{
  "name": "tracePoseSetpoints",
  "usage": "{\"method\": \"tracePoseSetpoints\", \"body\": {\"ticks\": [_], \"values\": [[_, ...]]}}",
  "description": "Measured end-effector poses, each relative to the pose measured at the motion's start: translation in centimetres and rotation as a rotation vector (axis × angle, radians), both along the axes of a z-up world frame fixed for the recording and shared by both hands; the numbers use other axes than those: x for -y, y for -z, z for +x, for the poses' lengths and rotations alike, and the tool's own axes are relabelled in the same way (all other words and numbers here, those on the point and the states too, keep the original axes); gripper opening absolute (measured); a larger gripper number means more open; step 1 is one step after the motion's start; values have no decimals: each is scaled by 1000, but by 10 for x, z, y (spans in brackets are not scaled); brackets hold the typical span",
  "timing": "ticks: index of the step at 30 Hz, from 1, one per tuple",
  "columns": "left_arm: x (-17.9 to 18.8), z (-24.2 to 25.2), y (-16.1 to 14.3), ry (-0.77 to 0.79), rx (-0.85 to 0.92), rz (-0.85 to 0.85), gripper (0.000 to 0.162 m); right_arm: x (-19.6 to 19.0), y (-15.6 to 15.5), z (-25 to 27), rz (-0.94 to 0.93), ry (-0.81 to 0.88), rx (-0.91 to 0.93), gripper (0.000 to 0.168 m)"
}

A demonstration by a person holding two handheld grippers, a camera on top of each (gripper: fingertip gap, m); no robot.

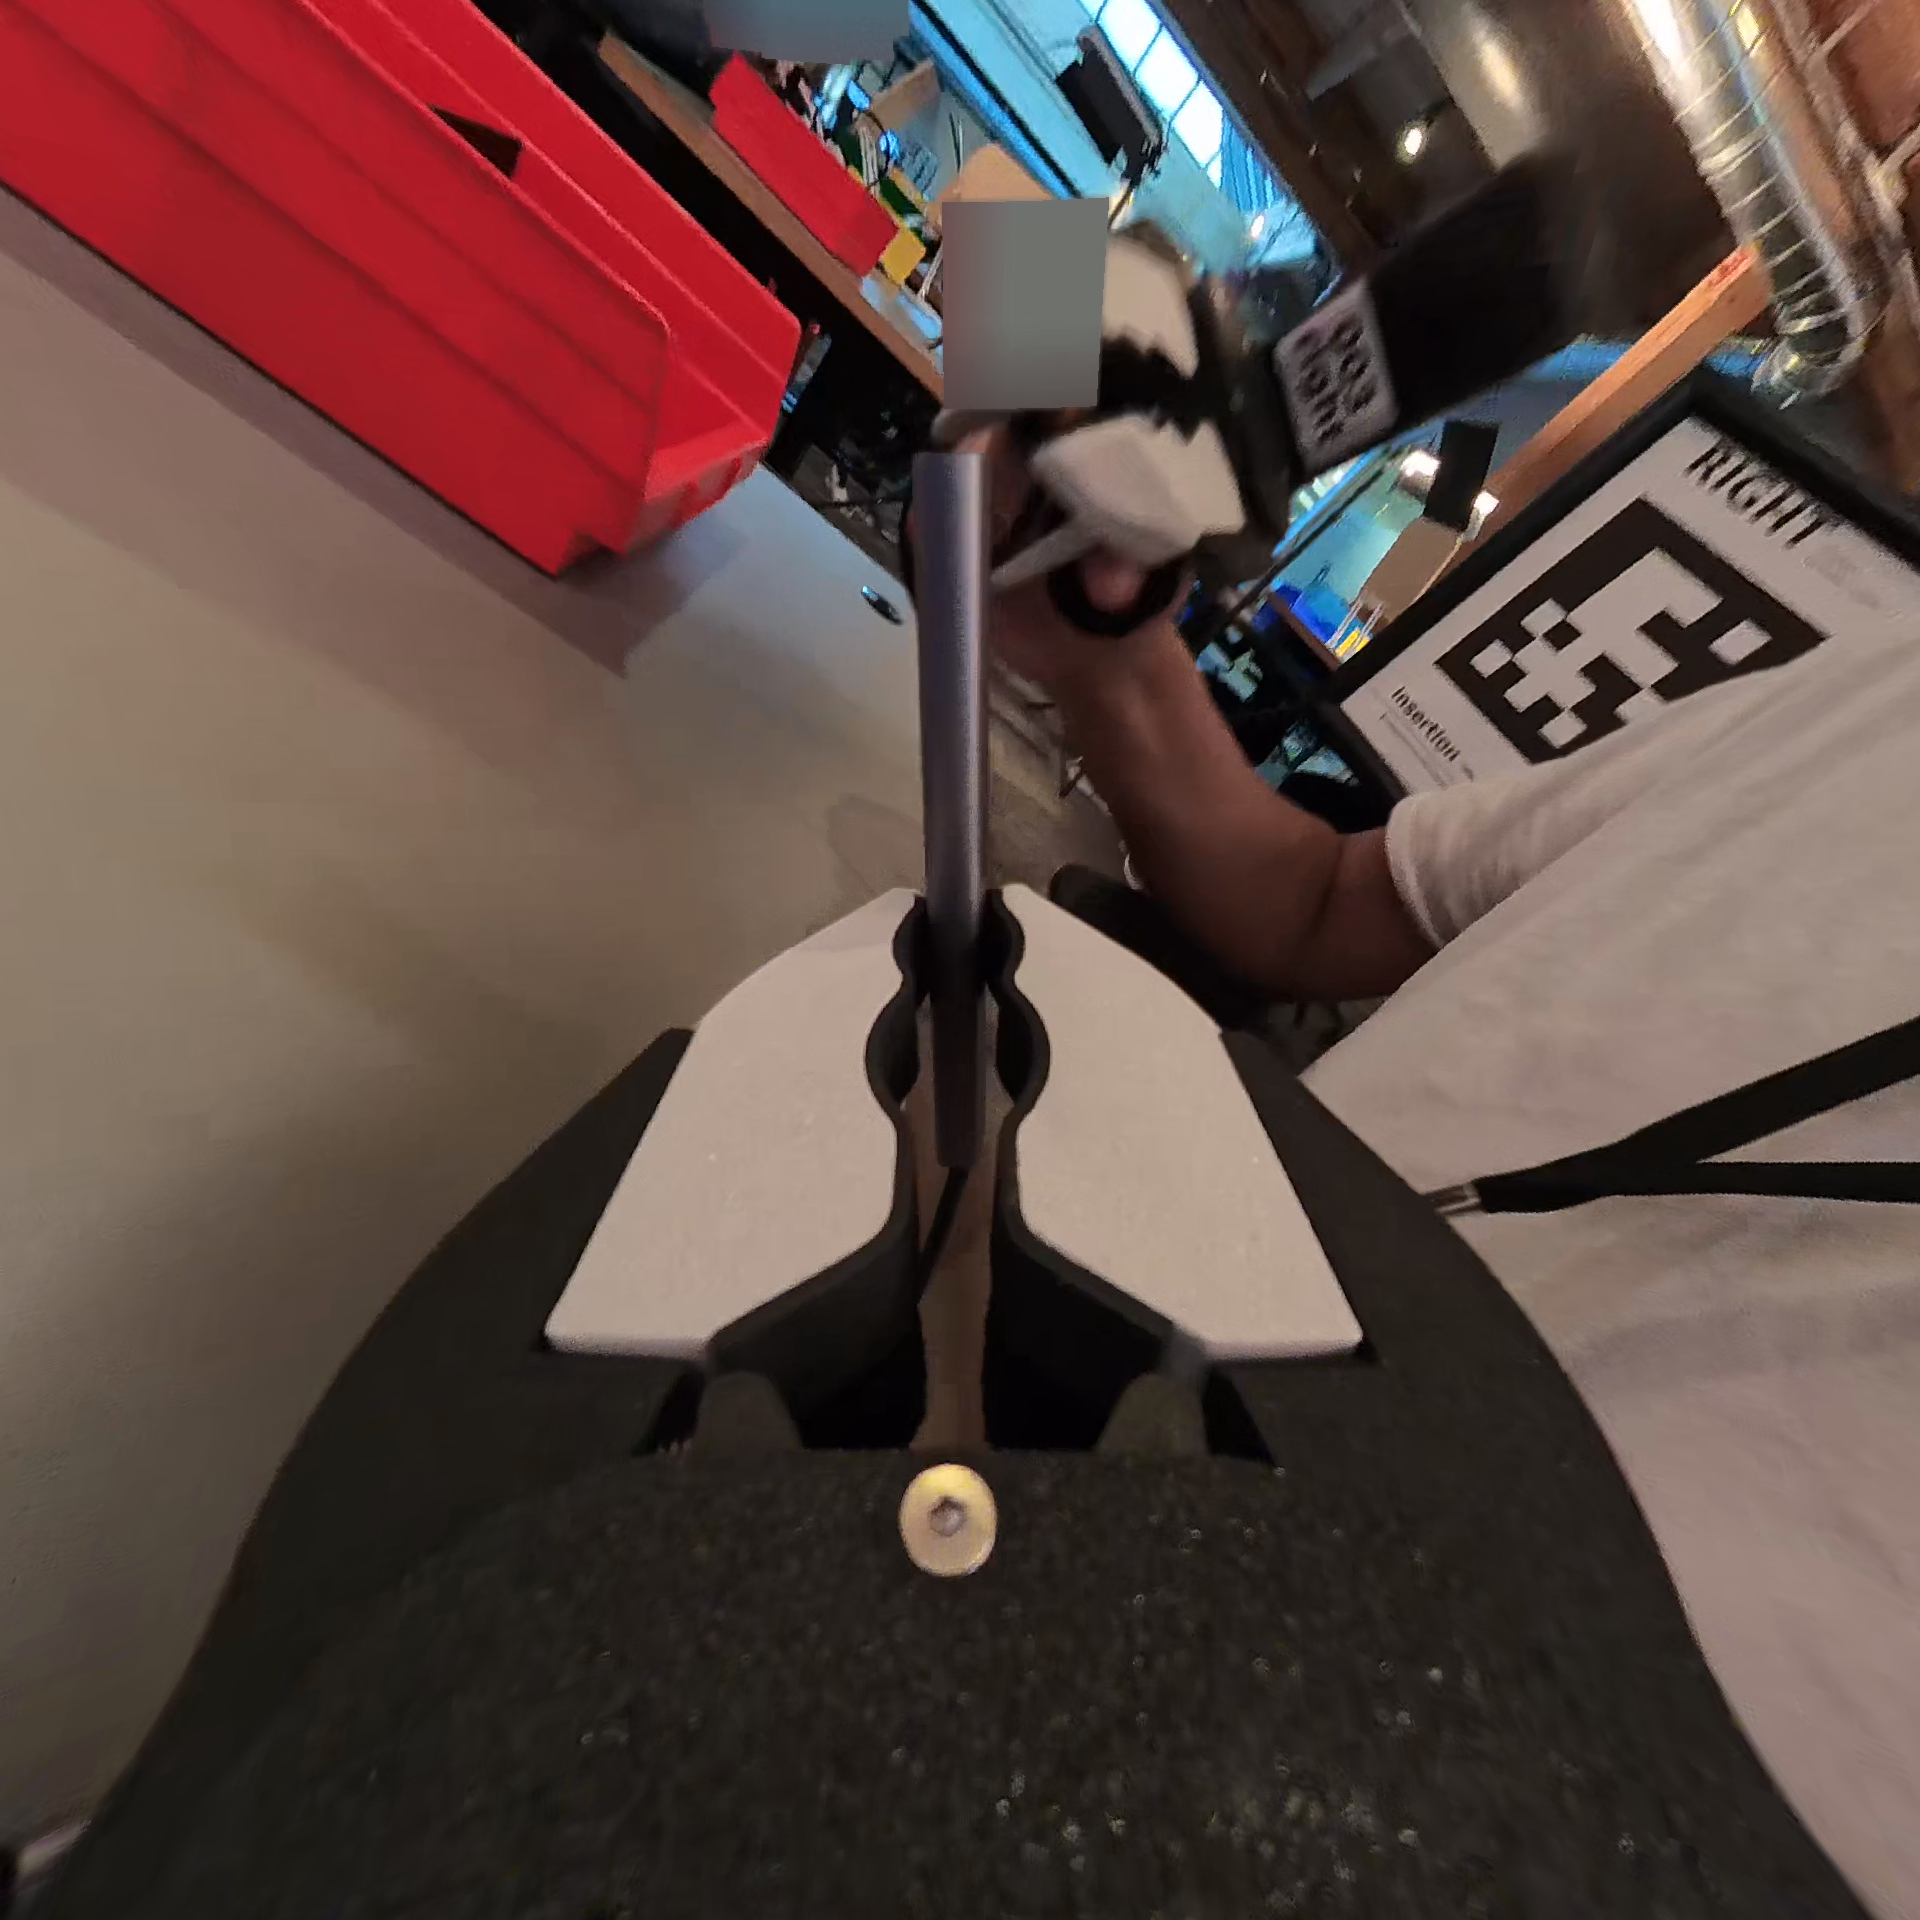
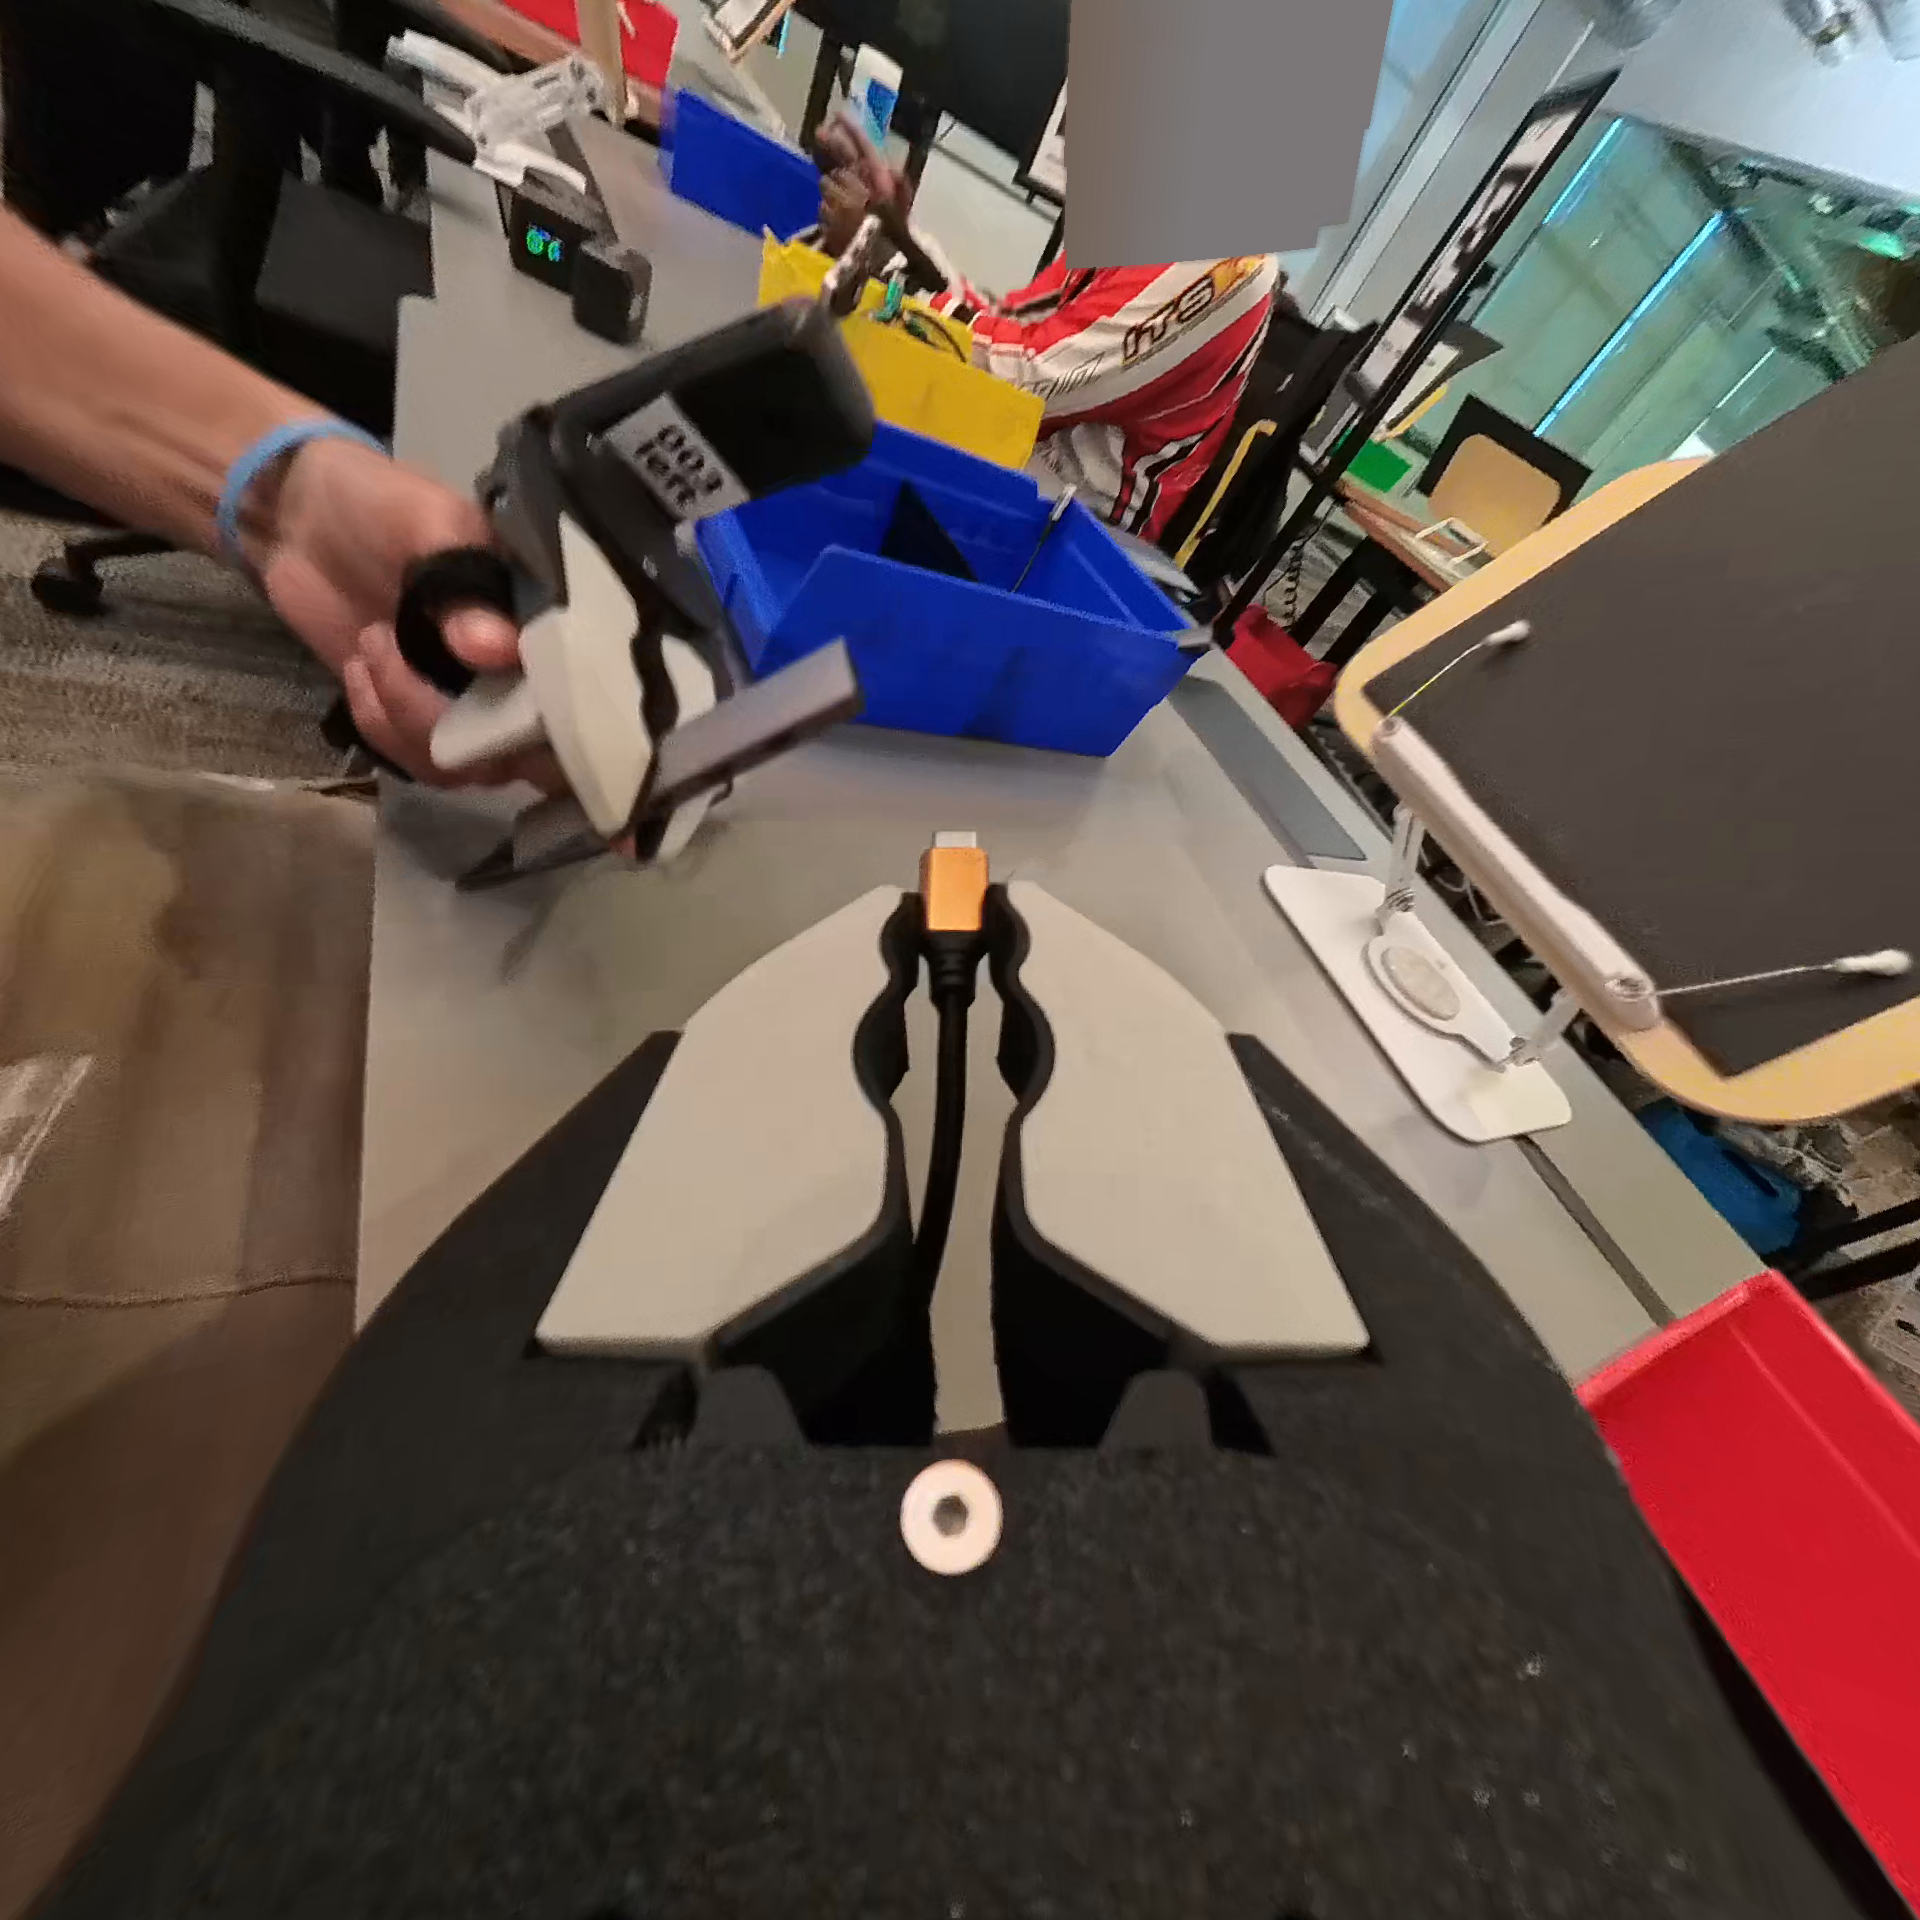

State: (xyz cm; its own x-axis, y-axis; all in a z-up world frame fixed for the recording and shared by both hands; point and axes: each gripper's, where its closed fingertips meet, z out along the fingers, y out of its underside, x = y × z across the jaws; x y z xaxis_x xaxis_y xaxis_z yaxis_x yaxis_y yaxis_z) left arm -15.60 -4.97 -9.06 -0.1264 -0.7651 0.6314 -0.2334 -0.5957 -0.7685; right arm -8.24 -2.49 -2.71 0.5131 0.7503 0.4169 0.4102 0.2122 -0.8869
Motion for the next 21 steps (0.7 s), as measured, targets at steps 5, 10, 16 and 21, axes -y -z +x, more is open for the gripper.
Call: {"method": "tracePoseSetpoints", "body": {"ticks": [5,10,16,21], "values": [[-1,6,7,-21,-24,45,9,0,-45,12,74,52,-18,12],[-4,0,16,-45,-72,51,9,-37,-130,85,253,319,13,13],[-10,-3,10,-76,-55,58,9,-101,-187,205,466,638,-31,12],[-7,-5,10,-74,-76,93,9,-149,-55,243,286,691,51,12]]}}
